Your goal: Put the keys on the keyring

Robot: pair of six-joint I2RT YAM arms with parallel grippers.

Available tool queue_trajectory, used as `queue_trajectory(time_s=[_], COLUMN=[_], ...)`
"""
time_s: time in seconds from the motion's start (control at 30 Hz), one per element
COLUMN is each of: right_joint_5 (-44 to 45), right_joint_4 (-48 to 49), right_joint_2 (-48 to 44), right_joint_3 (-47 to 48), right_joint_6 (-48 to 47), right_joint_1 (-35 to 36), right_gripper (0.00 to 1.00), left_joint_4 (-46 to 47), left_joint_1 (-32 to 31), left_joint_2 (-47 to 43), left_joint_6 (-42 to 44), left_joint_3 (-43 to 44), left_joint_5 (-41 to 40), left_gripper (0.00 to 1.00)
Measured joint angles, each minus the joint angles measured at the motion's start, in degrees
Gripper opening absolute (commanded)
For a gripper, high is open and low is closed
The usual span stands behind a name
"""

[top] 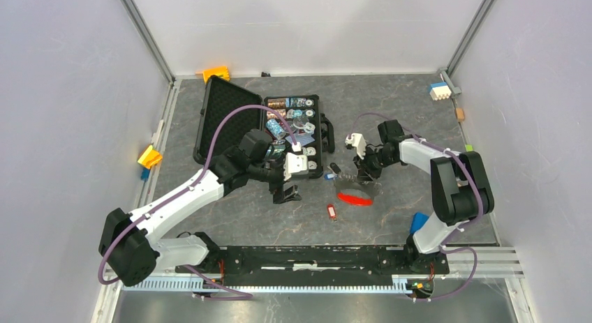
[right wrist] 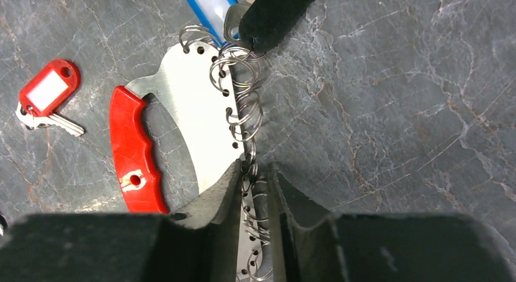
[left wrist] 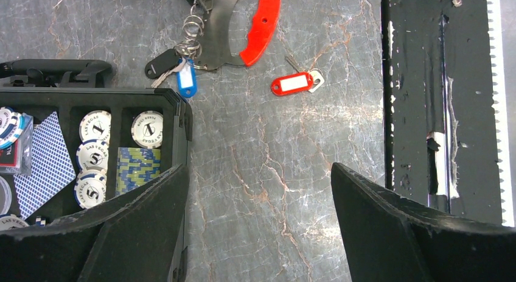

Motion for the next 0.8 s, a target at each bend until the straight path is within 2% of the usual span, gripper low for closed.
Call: queue_trajectory(time_s=[0.17, 0.47, 0.8], right_joint_5=[0.70, 0.35, -7.54], right_joint_4=[-0.61, -4.15, -10.38], right_joint_2=[0.17, -3.72, -17.68], right_joint_3=[1.53, 7.91, 8.94], right_joint_6=[0.87, -1.25, -14.40], right_joint_1=[0.17, 0.20, 1.75], right_gripper=[0.00, 0.00, 0.00], left_joint_4=[0.00, 0.07, 3.02], left_joint_1=[0.00, 0.02, 0.02], left_joint_2=[0.00, 0.11, 4.61], left_joint_6=[0.04, 1.09, -2.71], left_joint_3=[0.00, 0.13, 7.19], left_joint_5=[0.00, -2.08, -4.33], left_gripper=[0.93, 0.94, 0.94])
